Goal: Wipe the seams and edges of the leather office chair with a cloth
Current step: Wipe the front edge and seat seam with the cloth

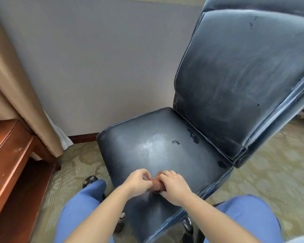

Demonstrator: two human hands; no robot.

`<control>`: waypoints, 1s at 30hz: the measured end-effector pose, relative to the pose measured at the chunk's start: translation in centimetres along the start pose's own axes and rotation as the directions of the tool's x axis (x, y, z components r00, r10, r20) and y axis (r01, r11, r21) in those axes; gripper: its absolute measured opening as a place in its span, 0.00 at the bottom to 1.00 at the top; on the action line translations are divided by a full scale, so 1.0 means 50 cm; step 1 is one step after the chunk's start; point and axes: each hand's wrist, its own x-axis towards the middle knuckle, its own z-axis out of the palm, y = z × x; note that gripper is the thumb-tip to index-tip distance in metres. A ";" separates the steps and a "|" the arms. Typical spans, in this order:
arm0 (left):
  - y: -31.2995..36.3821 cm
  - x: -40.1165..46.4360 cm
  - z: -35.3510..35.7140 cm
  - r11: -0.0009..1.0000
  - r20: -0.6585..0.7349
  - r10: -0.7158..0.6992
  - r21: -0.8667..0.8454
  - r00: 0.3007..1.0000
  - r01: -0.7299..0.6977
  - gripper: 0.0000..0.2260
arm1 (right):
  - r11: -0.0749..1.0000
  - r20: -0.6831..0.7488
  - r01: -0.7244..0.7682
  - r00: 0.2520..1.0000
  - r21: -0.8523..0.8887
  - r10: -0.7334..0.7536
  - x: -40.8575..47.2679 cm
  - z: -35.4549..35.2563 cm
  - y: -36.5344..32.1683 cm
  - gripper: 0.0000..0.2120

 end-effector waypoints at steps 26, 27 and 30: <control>0.012 -0.017 0.013 0.924 -0.174 0.089 -0.354 0.981 -0.146 0.21 | -0.289 0.390 -0.282 0.802 0.915 0.453 0.006 -0.075 -0.087 0.02; 0.007 -0.018 0.017 0.920 -0.189 0.096 -0.357 0.977 -0.160 0.20 | -0.279 0.384 -0.280 0.801 0.919 0.460 0.006 -0.072 -0.084 0.03; -0.023 -0.010 0.027 0.982 -0.275 0.117 -0.111 0.954 -0.153 0.18 | -0.179 0.317 -0.262 0.809 0.948 0.495 0.005 -0.059 -0.074 0.08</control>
